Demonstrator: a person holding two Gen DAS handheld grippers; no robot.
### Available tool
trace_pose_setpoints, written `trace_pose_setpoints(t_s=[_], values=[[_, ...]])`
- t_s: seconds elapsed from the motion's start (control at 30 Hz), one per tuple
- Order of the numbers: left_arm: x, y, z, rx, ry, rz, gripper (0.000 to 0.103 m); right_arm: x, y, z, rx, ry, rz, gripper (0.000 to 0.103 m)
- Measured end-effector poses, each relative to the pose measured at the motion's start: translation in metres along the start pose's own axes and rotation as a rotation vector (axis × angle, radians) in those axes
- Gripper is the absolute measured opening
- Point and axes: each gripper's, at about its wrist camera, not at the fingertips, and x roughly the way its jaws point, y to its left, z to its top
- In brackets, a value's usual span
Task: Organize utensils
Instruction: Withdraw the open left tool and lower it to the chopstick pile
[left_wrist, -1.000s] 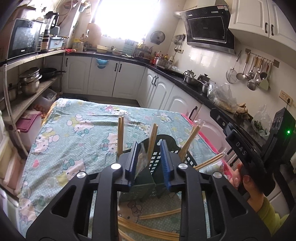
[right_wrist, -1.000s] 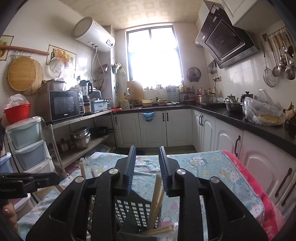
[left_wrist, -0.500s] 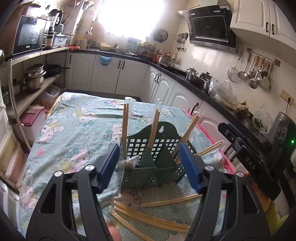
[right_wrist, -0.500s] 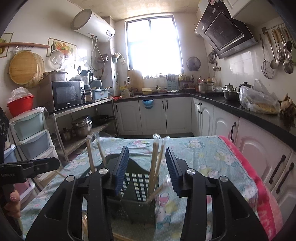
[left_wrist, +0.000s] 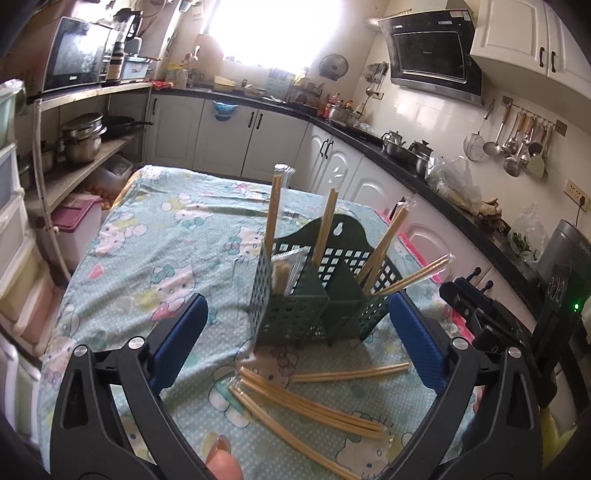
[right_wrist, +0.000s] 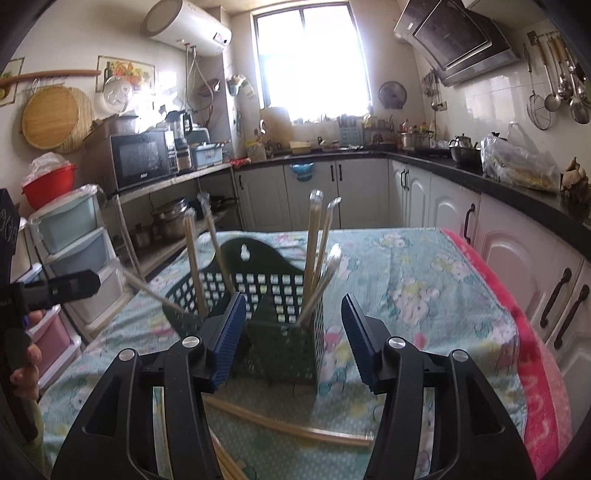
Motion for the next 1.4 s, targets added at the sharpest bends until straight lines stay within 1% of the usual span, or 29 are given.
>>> trace_pose_setpoints(t_s=[0.1,0.47,0.77,0.93,0.97,1.03,1.1,1.23,1.27,1.33,1.4], values=[[0.001,0.005,-0.007,-0.017,0.012,0.006,0.092,-0.001,0.003,-0.007,-0.008,0.02,0.013,0.054],[0.014,0.025,-0.034,-0.077,0.08,0.042,0.092,-0.003,0.01,-0.031,-0.045,0.088,0.046,0.054],[0.027,0.036,-0.05,-0.096,0.121,0.071,0.092,-0.002,0.006,-0.054,-0.061,0.165,0.063,0.054],[0.037,0.042,-0.06,-0.118,0.154,0.079,0.082,-0.002,0.006,-0.067,-0.073,0.212,0.092,0.054],[0.038,0.043,-0.062,-0.119,0.16,0.082,0.079,-0.002,0.007,-0.069,-0.075,0.22,0.096,0.054],[0.043,0.045,-0.066,-0.124,0.176,0.083,0.077,-0.001,0.008,-0.076,-0.081,0.245,0.11,0.053],[0.047,0.047,-0.07,-0.128,0.194,0.085,0.062,0.0,0.008,-0.082,-0.086,0.275,0.123,0.046],[0.057,0.053,-0.078,-0.148,0.233,0.086,0.057,0.002,0.008,-0.092,-0.084,0.32,0.151,0.041],[0.059,0.054,-0.08,-0.151,0.24,0.083,0.053,0.003,0.008,-0.095,-0.084,0.328,0.157,0.04],[0.063,0.055,-0.084,-0.152,0.258,0.083,0.048,0.003,0.007,-0.1,-0.086,0.352,0.166,0.04],[0.066,0.055,-0.087,-0.156,0.274,0.078,0.041,0.004,0.007,-0.104,-0.086,0.371,0.175,0.036]])
